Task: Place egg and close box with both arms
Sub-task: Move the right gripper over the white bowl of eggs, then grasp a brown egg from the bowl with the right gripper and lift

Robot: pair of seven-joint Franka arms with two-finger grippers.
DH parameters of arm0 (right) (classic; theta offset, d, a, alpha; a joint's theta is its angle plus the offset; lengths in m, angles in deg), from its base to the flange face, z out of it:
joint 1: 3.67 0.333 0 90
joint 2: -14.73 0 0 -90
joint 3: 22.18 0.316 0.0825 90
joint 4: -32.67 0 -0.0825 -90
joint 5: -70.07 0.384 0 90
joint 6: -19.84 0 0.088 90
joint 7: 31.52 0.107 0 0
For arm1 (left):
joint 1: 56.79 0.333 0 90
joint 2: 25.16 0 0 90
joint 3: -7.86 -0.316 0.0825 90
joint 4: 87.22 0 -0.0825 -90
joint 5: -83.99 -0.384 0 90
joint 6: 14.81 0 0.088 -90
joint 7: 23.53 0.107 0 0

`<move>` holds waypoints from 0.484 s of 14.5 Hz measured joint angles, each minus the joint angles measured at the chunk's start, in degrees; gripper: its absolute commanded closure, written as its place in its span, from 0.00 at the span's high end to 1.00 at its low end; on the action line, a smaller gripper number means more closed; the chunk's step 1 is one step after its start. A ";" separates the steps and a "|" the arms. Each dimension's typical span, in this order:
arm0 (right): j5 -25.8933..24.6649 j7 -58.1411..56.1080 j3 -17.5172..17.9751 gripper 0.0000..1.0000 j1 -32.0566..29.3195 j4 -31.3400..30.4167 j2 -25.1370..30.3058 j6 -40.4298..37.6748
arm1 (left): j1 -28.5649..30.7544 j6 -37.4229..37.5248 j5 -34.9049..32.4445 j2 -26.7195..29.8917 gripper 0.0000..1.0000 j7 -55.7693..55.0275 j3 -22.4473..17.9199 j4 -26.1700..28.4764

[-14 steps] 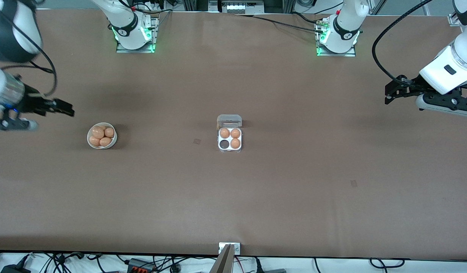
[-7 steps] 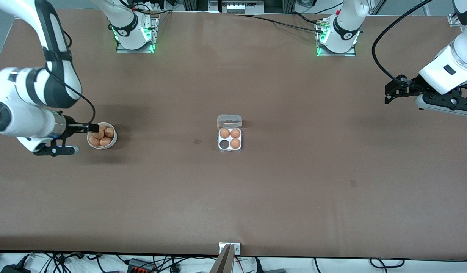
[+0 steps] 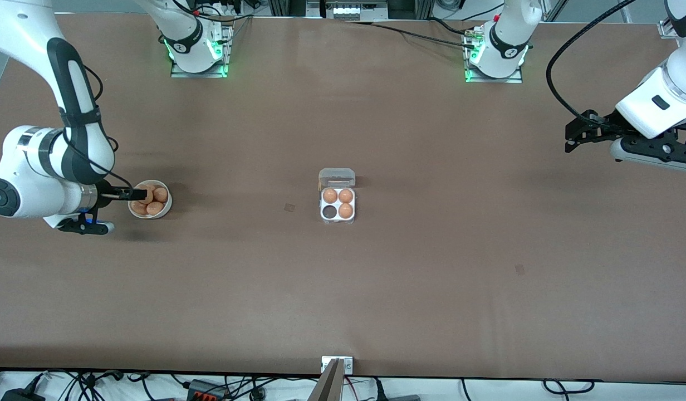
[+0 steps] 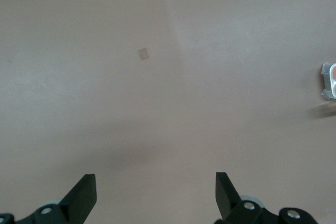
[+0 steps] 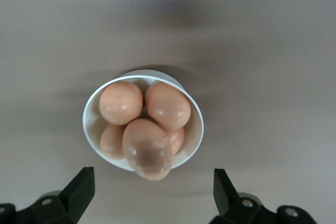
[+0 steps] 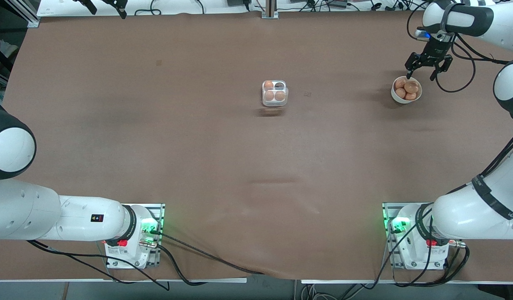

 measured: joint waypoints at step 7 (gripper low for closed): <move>3.22 0.00 0.00 0.96 -0.65 0.01 -2.63 0.61 | 0.05 0.14 0.00 0.00 1.00 0.00 -0.20 0.00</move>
